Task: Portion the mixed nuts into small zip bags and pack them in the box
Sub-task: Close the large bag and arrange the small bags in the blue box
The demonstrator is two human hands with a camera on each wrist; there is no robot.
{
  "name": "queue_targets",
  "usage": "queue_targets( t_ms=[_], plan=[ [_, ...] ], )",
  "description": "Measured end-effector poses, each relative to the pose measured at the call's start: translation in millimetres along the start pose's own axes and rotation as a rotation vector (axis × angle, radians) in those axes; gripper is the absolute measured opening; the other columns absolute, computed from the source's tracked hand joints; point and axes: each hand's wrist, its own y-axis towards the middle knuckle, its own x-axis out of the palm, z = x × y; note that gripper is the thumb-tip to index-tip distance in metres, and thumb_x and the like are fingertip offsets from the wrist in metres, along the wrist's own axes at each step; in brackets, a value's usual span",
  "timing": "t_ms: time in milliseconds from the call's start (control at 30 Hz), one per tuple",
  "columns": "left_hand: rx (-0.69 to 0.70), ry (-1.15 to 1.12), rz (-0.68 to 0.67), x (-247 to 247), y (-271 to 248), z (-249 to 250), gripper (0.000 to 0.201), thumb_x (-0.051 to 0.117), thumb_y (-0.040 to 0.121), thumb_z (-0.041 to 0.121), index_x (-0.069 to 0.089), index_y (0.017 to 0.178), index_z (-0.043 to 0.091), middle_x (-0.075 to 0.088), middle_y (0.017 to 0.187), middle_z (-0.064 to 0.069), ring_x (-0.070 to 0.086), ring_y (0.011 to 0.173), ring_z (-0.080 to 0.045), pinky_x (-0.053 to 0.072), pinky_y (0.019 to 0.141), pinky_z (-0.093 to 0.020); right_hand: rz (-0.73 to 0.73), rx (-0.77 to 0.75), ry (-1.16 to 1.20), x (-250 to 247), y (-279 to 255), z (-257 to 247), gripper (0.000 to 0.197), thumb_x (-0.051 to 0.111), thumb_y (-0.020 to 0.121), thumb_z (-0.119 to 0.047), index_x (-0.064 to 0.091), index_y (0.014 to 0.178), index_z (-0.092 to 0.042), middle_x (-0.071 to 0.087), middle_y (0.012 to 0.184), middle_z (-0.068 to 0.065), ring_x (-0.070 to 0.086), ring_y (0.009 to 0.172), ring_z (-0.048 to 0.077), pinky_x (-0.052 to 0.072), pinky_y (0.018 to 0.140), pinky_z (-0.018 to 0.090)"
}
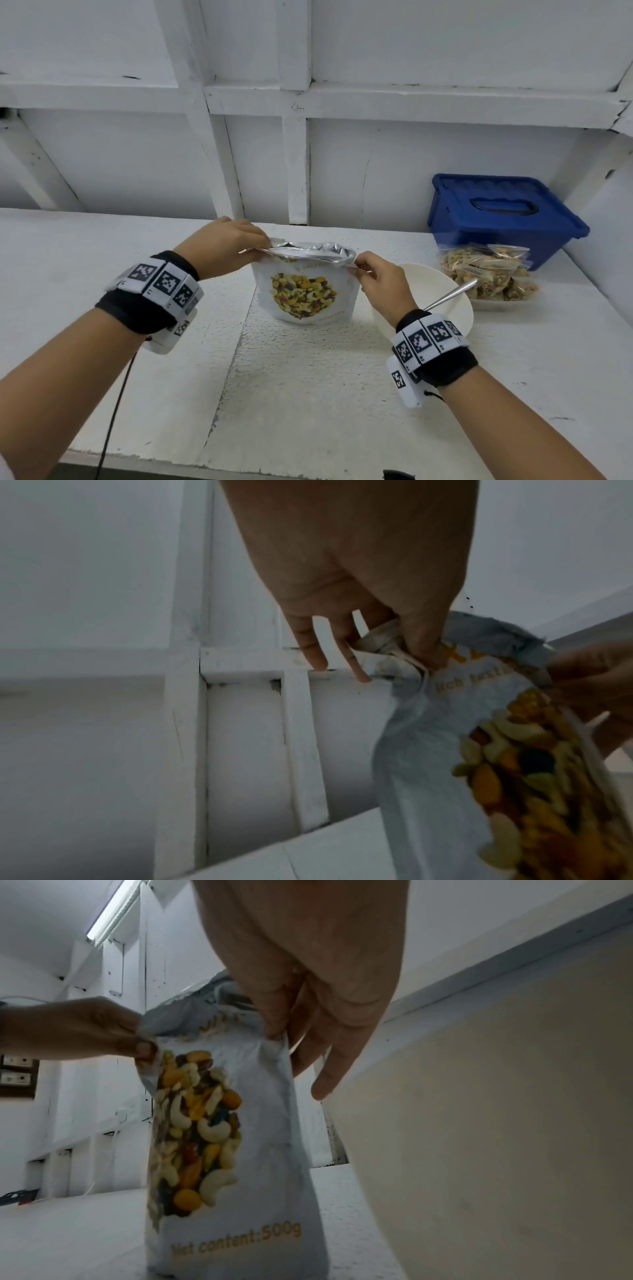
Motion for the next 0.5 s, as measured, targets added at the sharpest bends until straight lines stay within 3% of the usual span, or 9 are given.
queue_targets(
  t_ms=[100, 200, 300, 367, 433, 500],
  plan=[
    [0.022, 0.071, -0.023, -12.8, 1.2, -6.3, 0.023, 0.055, 0.080, 0.029, 0.073, 0.085, 0.016, 0.072, 0.086, 0.002, 0.067, 0.077, -0.024, 0.048, 0.063, -0.041, -0.008, -0.022, -0.028, 2.3, 1.7, -2.0, 0.016, 0.056, 0.090, -0.009, 0.056, 0.081, -0.021, 0.059, 0.074, -0.010, 0.052, 0.066, -0.003, 0.038, 0.058, 0.005],
    [-0.006, 0.097, -0.064, -15.2, -0.8, -4.5, 0.045, 0.035, 0.083, 0.044, 0.073, 0.087, 0.020, 0.072, 0.088, 0.007, 0.065, 0.082, -0.024, 0.045, 0.070, -0.041, 0.005, -0.004, -0.031, 3.5, 4.6, -3.1, 0.016, 0.057, 0.090, -0.010, 0.056, 0.080, -0.022, 0.058, 0.073, -0.013, 0.054, 0.069, -0.002, 0.042, 0.062, 0.008],
    [-0.149, 0.065, -0.152, -12.8, -1.9, 1.2, 0.068, 0.020, 0.077, 0.062, 0.070, 0.101, 0.022, 0.069, 0.102, 0.008, 0.057, 0.102, -0.022, 0.036, 0.090, -0.042, -0.008, 0.089, 0.044, 6.0, 4.1, -5.9, 0.011, 0.058, 0.089, -0.012, 0.061, 0.083, -0.021, 0.062, 0.077, -0.012, 0.061, 0.078, 0.009, 0.056, 0.073, 0.034],
    [-0.190, 0.077, -0.157, -13.4, 2.2, 10.7, 0.076, 0.018, 0.073, 0.069, 0.064, 0.108, 0.020, 0.065, 0.108, 0.004, 0.053, 0.108, -0.021, 0.031, 0.098, -0.042, -0.004, 0.117, 0.088, 9.6, 1.7, -11.3, 0.009, 0.058, 0.089, -0.013, 0.063, 0.084, -0.019, 0.064, 0.079, -0.007, 0.063, 0.081, 0.015, 0.057, 0.075, 0.042],
    [-0.146, 0.048, -0.065, -13.6, 10.0, 28.7, 0.070, 0.027, 0.076, 0.068, 0.062, 0.111, 0.018, 0.063, 0.110, -0.001, 0.056, 0.105, -0.023, 0.035, 0.096, -0.043, -0.004, 0.101, 0.102, 13.4, -1.1, -18.3, 0.009, 0.059, 0.088, -0.013, 0.064, 0.084, -0.019, 0.064, 0.078, -0.008, 0.062, 0.078, 0.012, 0.057, 0.075, 0.042],
    [-0.069, 0.045, 0.066, -8.3, 19.6, 49.8, 0.054, 0.037, 0.082, 0.057, 0.066, 0.103, 0.017, 0.066, 0.102, -0.002, 0.062, 0.093, -0.024, 0.043, 0.083, -0.039, -0.011, 0.072, 0.109, 16.7, -3.3, -25.5, 0.008, 0.060, 0.088, -0.014, 0.064, 0.083, -0.019, 0.063, 0.075, -0.011, 0.061, 0.075, 0.008, 0.057, 0.073, 0.040]
  ],
)
